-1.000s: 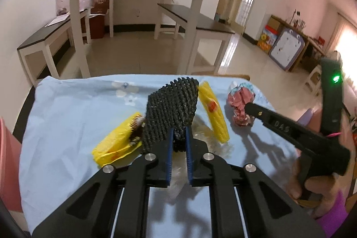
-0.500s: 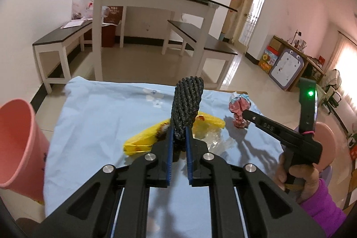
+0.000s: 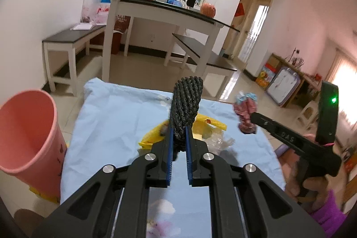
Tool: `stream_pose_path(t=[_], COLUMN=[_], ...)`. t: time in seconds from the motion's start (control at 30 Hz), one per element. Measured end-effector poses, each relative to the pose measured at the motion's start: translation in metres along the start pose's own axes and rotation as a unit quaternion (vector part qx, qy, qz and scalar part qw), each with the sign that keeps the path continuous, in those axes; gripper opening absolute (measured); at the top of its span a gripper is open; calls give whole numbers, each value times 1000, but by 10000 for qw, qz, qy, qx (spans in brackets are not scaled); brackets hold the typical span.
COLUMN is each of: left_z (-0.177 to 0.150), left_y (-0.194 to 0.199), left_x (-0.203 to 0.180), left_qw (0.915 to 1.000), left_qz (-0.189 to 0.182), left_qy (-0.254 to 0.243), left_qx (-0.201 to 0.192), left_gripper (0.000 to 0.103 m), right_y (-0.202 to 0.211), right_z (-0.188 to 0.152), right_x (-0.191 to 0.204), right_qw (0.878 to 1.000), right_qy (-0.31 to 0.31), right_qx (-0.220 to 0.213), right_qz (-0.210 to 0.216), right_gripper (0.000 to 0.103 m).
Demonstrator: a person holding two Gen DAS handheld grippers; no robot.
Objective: Collect trash
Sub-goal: 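Carry the scrubber and paper wrapper with both tools over the pink bucket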
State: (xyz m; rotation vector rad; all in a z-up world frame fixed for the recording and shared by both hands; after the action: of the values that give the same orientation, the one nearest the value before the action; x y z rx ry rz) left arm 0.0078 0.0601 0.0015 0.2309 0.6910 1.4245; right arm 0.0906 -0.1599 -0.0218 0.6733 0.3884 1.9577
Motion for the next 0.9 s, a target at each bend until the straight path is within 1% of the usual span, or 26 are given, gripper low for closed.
stream_pose_path(t=[0.1,0.13,0.23,0.53,0.67,0.9], left_z=[-2,-4,-7,-17,-17,-17], left_y=[9,13,26,64,75,87], left_x=[17,23,36,82,94,103], left_qw=[9980,9978,9988,9961,9946,9919], left_qz=[-421,-419,-158,363,518,811], left_qy=[439,499,467,780,853,857], left_qx=[146,146,43,-194,-285,-479], left_gripper=[10,10,10,10,10,10], right_y=[0,0,-1,-10,-13,-17], right_z=[2,2,-1,-6,-9,-14], right_x=[25,33,51,95,112,133], right_qw=[9998,9997,9992,9966,9949,9919], right_qy=[153,206,344,672,805,997], right_qx=[-1,4,63,212,272,377], right_qz=[98,123,195,420,552,685], right_gripper=[9,9,9,9,9,9])
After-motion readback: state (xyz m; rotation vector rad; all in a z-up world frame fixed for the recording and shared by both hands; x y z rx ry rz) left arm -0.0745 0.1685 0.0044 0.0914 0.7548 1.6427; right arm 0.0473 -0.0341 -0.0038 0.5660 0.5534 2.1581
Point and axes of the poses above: each gripper's, at about its wrist camera, not at the fingertips, and y roughly against the way its jaws point, x to its left, z to its top, the point moved 3 cm from there along -y, roughly the way its jaws point, and after that the axes turned 2 degrees about z, right-handed, at the moved point
